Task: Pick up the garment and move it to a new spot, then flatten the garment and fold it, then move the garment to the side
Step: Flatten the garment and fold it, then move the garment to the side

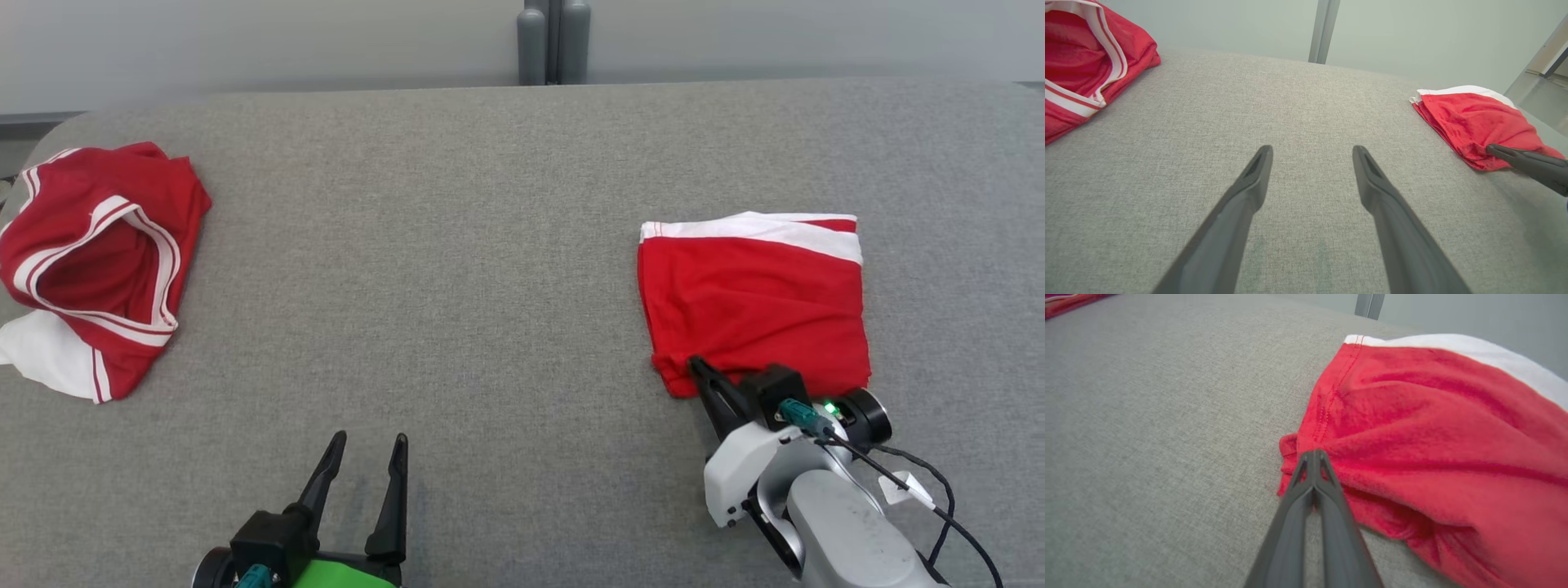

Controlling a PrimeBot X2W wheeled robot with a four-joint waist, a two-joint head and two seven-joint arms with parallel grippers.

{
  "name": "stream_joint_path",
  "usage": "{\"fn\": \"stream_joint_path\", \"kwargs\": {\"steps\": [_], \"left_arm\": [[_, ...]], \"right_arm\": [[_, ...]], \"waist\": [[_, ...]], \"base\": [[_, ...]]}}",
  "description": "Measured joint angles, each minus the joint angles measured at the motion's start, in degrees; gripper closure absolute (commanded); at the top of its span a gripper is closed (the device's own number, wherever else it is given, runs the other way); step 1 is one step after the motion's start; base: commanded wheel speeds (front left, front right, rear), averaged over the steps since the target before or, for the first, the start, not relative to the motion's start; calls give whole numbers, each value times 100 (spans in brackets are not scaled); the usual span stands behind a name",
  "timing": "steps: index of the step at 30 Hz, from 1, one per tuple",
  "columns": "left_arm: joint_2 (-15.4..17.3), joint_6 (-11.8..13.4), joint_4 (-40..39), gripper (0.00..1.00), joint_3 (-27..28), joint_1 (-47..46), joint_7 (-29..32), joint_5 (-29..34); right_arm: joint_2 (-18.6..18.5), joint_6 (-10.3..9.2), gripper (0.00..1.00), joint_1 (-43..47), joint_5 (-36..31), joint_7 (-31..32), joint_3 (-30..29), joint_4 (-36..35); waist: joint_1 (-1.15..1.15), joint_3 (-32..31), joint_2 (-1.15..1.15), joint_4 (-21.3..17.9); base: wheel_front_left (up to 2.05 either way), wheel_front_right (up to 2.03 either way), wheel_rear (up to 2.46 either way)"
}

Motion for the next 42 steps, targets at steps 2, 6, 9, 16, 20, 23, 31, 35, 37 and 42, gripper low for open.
{"fn": "stream_joint_path", "kwargs": {"steps": [2, 6, 9, 16, 20, 23, 31, 35, 37, 42], "left_arm": [[0, 22, -43, 0, 35, 58, 0, -10], [0, 27, -96, 0, 83, 108, 0, -11], [-1, 96, -214, 0, 151, 223, 0, -54], [-2, 181, -388, 0, 304, 523, 0, -52], [-2, 204, -428, 0, 419, 597, 0, -4], [-1, 203, -422, 0, 514, 672, 0, 46], [-1, 148, -334, 0, 747, 728, 0, 147], [-1, 124, -296, 0, 814, 728, 0, 153], [-1, 118, -288, 0, 821, 725, 0, 156], [-1, 108, -281, 0, 844, 700, 0, 157]], "right_arm": [[-65, 0, 0, 90, 10, 0, 30, -335], [-148, 0, 0, 353, 90, 0, -148, -1013], [-185, 1, 0, 640, 120, 0, -393, -1602], [-258, 0, 0, 1550, -142, 0, -1239, -3015], [-210, 1, 0, 2063, -344, 0, -1719, -3573], [-110, 0, 0, 2377, -404, 0, -2197, -3802], [67, 1, 0, 2741, -650, 0, -2731, -3485], [77, 1, 0, 2748, -697, 0, -2804, -3253], [80, 1, 0, 2723, -706, 0, -2796, -3210], [85, 1, 0, 2514, -601, 0, -2717, -3077]], "waist": [[0, -49, 0, -78], [0, -154, 0, -229], [0, -267, 0, -316], [0, -559, 0, -473], [0, -698, 0, -490], [0, -771, 0, -459], [0, -824, 0, -338], [0, -826, 0, -291], [0, -812, 0, -270], [0, -755, 0, -250]], "base": [[0, 0, 0], [0, 0, 0], [0, 0, 0], [0, 0, 0], [0, 0, 0], [0, 0, 0], [0, 0, 0], [0, 0, 0], [0, 0, 0], [0, 0, 0]]}}
